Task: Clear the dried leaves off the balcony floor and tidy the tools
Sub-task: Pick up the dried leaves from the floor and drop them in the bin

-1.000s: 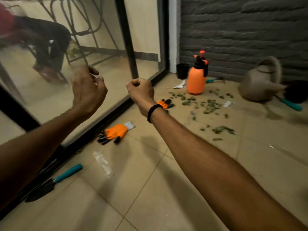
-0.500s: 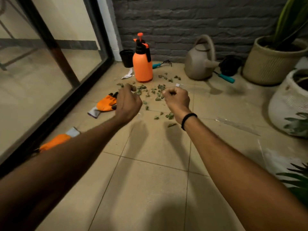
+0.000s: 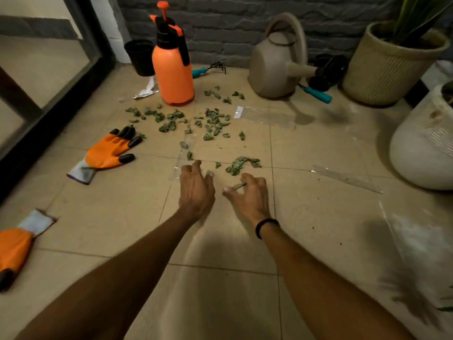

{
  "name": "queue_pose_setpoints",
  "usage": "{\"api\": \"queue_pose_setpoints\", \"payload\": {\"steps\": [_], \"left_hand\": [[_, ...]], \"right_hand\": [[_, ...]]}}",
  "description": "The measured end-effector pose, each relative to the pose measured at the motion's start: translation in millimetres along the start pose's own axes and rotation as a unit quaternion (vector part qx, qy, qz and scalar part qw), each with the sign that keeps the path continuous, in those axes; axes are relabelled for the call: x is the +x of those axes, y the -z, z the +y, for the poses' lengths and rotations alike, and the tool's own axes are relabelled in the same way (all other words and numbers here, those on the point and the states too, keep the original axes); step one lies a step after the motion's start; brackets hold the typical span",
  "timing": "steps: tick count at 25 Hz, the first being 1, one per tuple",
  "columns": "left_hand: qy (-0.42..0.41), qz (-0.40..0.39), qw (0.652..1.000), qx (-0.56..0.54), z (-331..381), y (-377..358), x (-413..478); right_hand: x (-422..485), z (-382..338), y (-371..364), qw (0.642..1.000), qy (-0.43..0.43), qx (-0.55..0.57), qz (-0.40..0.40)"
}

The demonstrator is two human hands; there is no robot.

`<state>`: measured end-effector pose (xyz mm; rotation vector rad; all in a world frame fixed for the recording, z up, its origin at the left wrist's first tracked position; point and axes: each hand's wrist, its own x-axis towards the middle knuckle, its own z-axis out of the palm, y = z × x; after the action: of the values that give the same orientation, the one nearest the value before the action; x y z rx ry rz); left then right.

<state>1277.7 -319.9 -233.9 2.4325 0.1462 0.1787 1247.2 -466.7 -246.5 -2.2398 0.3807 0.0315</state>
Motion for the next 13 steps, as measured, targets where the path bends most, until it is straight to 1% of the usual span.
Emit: {"api": "queue_pose_setpoints", "payload": {"steps": [2,3,6,7,8,10,11,13], "left_hand": [[-0.004,-0.01,1.0,-0.004,0.1,-17.9,3.6],[-0.006,-0.014,1.0,-0.002,-0.6,-25.8,5.6],[-0.004,-0.02,1.0,0.021,-7.5,-40.8,10.4],[-0.005,-0.016,0.999,0.029,-10.1,-42.8,10.4],[-0.004,-0.014,0.999,0.034,-12.6,-44.1,9.8],[0.007,-0.013,0.999,0.034,-15.1,-44.5,8.9],[0.01,-0.017,0.999,0.03,-14.7,-44.3,8.0],[0.006,-0.023,0.999,0.022,-12.5,-41.8,3.6]], "right_hand": [[0.3,12.1,-16.7,0.994,0.056,-0.078,0.042],[0.8,16.1,-22.1,0.991,0.075,-0.088,0.072],[6.8,20.7,-31.5,0.982,0.097,-0.072,0.146],[9.5,20.9,-32.0,0.978,0.102,-0.048,0.174],[13.3,20.2,-30.1,0.975,0.103,-0.015,0.199],[25.5,19.3,-20.7,0.97,0.076,0.04,0.226],[34.1,19.5,-14.2,0.97,0.053,0.047,0.231],[51.8,19.7,-1.7,0.974,0.024,0.025,0.224]]}}
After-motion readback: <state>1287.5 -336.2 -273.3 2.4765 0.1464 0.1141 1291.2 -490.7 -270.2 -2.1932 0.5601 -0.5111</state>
